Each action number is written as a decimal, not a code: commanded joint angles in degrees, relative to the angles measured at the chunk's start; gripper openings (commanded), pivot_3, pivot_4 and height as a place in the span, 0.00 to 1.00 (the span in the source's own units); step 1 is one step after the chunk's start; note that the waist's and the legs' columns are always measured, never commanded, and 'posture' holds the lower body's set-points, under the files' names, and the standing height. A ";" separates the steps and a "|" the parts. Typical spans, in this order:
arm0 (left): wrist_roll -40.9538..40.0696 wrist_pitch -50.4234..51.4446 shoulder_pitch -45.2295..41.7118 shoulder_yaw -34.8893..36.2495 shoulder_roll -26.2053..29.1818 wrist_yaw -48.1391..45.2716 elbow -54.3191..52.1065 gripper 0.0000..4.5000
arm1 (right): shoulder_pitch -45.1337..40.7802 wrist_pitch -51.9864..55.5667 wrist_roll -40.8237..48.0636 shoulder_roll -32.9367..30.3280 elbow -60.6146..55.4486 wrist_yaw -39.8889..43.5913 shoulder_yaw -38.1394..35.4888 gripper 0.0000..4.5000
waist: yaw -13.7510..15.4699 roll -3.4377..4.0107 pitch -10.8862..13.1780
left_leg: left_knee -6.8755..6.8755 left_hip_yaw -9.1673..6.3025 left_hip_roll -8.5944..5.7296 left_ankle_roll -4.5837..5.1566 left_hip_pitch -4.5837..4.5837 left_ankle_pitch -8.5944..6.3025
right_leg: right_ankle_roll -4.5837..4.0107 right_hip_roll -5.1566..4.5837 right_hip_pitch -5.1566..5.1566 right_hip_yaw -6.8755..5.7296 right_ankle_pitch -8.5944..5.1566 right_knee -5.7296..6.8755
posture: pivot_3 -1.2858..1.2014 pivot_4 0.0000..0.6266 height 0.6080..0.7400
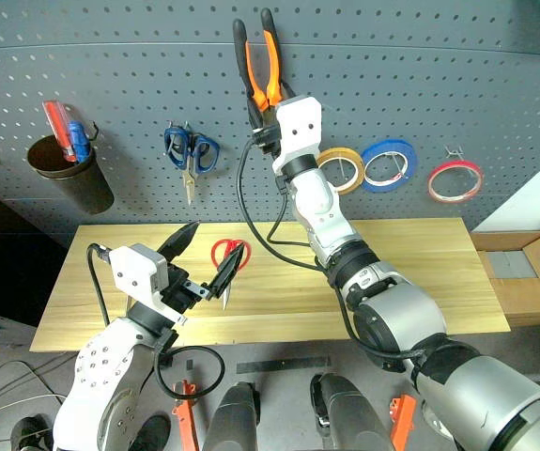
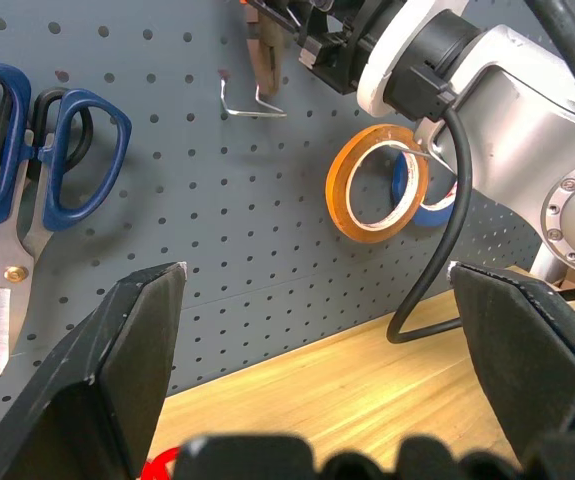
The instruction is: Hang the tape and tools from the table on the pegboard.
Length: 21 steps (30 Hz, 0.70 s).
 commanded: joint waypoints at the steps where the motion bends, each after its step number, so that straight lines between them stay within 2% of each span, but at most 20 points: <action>1: -0.83 -0.15 0.69 1.10 0.29 0.36 -3.37 1.00 | -2.01 -0.53 0.74 3.48 -1.23 0.01 0.09 0.45 | 0.00 0.00 0.02 | 0.00 0.00 0.00 0.00 0.00 0.00 | 0.00 0.00 0.00 0.00 0.00 0.00 | 0.54 0.42 1.00; 14: -0.70 0.62 1.07 1.51 0.18 0.27 -3.90 1.00 | -0.34 3.31 1.59 4.58 1.53 1.42 0.11 0.45 | -0.01 0.04 0.17 | -0.05 0.00 0.00 0.01 0.00 0.00 | -0.01 0.00 0.00 0.01 -0.01 -0.04 | 0.54 0.43 1.00; 18: -0.54 0.63 0.72 1.38 0.17 0.23 -3.47 1.00 | 0.12 3.15 2.17 4.77 0.45 4.20 0.71 0.45 | -0.02 0.05 0.19 | -0.05 -0.01 0.00 0.01 0.00 0.00 | 0.00 0.00 0.00 0.01 -0.01 -0.04 | 0.54 0.43 1.00; 21: -0.51 0.59 0.48 1.39 0.19 0.16 -3.18 1.00 | 0.76 3.89 2.13 4.42 -0.34 3.98 0.91 0.66 | -0.02 0.07 0.20 | -0.05 -0.01 0.00 0.02 0.01 0.00 | 0.00 0.01 0.00 0.00 -0.01 -0.04 | 0.54 0.43 1.00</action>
